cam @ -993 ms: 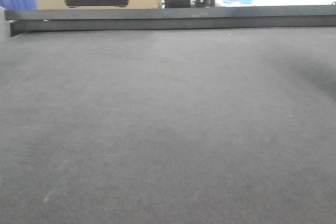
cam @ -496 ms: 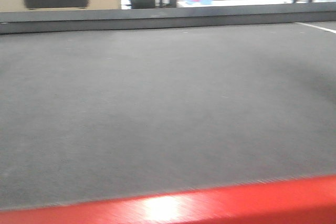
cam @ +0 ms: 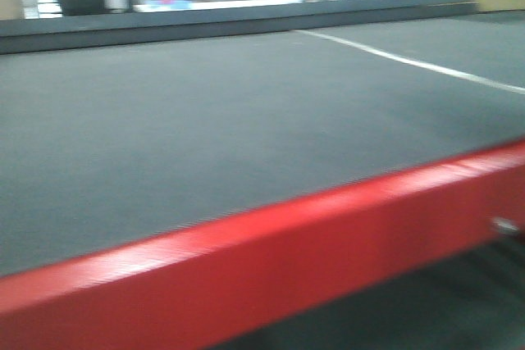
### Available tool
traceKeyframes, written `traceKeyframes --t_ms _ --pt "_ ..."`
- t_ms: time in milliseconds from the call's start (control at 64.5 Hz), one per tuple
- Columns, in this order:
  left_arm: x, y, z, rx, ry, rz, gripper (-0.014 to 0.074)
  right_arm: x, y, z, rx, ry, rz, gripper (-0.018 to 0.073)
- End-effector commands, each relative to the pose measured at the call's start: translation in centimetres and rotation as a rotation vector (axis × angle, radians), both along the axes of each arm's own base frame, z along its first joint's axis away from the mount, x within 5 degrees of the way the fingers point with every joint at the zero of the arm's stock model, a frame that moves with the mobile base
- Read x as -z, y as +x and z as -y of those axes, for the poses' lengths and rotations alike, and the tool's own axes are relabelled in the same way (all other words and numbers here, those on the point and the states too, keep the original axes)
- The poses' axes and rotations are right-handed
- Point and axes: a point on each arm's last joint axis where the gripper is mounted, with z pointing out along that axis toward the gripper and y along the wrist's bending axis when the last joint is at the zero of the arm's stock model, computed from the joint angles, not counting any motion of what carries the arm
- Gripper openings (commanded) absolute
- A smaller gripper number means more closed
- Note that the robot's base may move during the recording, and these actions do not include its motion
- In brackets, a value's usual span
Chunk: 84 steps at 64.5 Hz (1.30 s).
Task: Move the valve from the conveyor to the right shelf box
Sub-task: 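Drive the base to the steel shelf holding the valves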
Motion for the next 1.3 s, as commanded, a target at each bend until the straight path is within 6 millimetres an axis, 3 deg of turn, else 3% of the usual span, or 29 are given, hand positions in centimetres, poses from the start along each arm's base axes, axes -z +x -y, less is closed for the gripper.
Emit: traceKeyframes --t_ms 0,1288 --pt "-0.98 -0.22 0.08 -0.002 -0.013 0.07 -0.0111 -1.28 -0.32 0.09 0.005 -0.009 0.096 -0.0154" --pt "-0.98 -0.22 0.08 -0.002 -0.013 0.07 -0.0111 -1.28 -0.32 0.09 0.005 -0.009 0.096 -0.0154"
